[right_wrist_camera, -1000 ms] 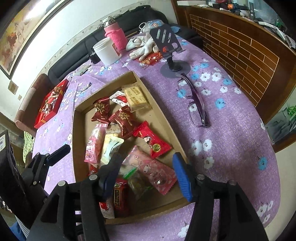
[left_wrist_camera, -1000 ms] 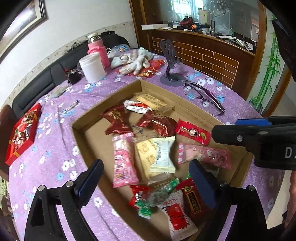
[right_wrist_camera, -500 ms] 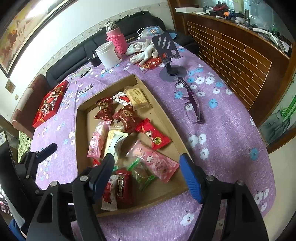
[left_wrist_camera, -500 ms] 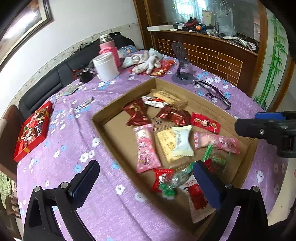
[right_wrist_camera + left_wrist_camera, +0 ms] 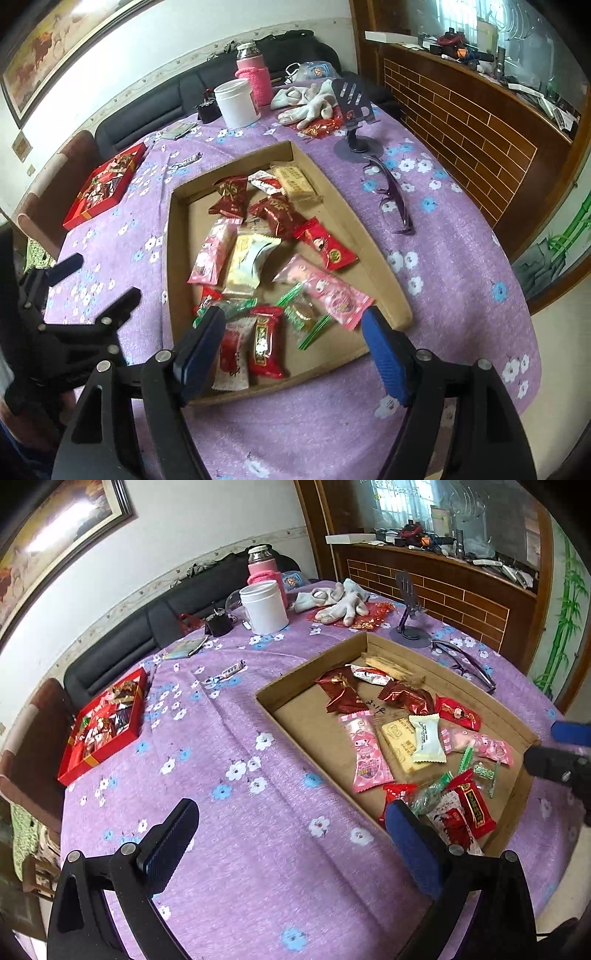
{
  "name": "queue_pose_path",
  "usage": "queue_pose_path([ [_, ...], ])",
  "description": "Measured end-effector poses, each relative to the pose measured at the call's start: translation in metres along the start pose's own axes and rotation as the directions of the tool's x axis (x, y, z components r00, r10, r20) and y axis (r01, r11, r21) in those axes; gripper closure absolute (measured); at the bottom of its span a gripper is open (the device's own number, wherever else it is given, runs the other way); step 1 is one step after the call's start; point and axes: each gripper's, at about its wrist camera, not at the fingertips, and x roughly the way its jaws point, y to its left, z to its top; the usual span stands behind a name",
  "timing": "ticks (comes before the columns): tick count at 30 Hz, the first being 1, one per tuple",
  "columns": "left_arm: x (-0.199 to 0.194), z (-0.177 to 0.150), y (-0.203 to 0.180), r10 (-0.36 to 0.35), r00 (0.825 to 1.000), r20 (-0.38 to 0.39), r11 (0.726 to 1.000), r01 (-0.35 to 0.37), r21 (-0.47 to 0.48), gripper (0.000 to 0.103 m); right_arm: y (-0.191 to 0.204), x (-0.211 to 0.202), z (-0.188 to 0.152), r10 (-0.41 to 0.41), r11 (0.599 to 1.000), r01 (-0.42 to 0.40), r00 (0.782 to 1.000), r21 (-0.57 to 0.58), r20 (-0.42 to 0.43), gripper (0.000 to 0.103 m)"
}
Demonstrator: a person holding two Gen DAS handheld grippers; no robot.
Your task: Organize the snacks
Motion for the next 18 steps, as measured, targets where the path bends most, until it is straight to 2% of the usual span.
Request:
queue_pose_path([
  [6, -0.002, -0.004, 0.011, 0.014, 1.0, -0.026, 0.999, -0.013, 0.03, 0.001, 0.018, 0.0, -0.01, -0.025, 1.0, 0.025, 1.0, -0.005, 0.005, 0.027],
  [12, 0.0, -0.01, 0.022, -0.012, 0.999, -0.047, 0.999, 0.014, 0.032, 0.001, 0.029, -0.003, -0.016, -0.039, 0.999, 0.039, 0.999, -0.007, 0.013, 0.027],
  [15, -0.002, -0.014, 0.025, 0.048, 0.997, -0.065, 0.998, -0.045, 0.044, 0.001, 0.034, -0.007, -0.019, -0.039, 0.999, 0.039, 0.999, -0.01, 0.025, 0.027],
  [18, -0.005, -0.016, 0.027, 0.051, 0.998, -0.049, 0.998, -0.048, 0.044, 0.001, 0.036, -0.01, -0.023, -0.034, 0.999, 0.034, 0.999, -0.001, 0.031, 0.027],
])
